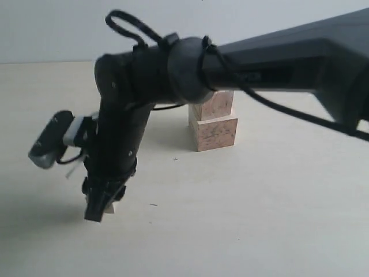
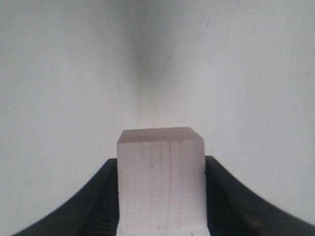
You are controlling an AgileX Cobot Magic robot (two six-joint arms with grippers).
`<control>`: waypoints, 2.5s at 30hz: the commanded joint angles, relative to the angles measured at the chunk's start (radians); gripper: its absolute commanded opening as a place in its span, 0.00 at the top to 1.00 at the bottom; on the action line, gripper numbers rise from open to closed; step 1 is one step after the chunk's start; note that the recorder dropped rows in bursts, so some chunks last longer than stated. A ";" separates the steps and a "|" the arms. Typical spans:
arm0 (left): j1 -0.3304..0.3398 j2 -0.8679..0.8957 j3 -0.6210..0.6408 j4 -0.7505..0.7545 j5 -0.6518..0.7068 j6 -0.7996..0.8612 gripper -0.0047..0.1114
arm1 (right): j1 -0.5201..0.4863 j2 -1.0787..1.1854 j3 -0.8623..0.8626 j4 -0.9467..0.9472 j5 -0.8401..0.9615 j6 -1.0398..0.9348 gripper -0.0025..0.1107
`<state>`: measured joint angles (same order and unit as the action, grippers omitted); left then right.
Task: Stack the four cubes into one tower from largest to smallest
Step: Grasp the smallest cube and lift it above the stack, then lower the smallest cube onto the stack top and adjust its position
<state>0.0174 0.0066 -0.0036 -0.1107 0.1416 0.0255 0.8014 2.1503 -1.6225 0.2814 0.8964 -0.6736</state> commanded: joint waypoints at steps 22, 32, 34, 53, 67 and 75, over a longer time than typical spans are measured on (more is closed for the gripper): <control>-0.007 -0.007 0.004 -0.006 -0.001 0.000 0.96 | -0.244 -0.410 -0.213 -0.441 0.325 0.848 0.98; -0.007 -0.007 0.004 -0.006 -0.001 -0.002 0.96 | -0.350 -0.382 -0.213 -0.416 0.325 0.860 0.98; -0.007 -0.007 0.004 -0.006 -0.001 -0.002 0.96 | -0.350 -0.369 -0.213 -0.416 0.325 0.860 0.98; -0.007 -0.007 0.004 -0.006 -0.001 -0.002 0.96 | -0.350 -0.250 -0.213 -0.396 0.242 0.858 0.98; -0.007 -0.007 0.004 -0.006 -0.001 -0.002 0.96 | -0.359 -0.230 -0.213 -0.444 0.213 0.812 0.98; -0.007 -0.007 0.004 -0.006 -0.001 0.000 0.96 | -0.361 -0.230 -0.213 -0.440 0.222 0.787 0.98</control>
<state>0.0174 0.0066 -0.0036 -0.1107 0.1416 0.0255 0.4441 1.9200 -1.8353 -0.1564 1.1205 0.1302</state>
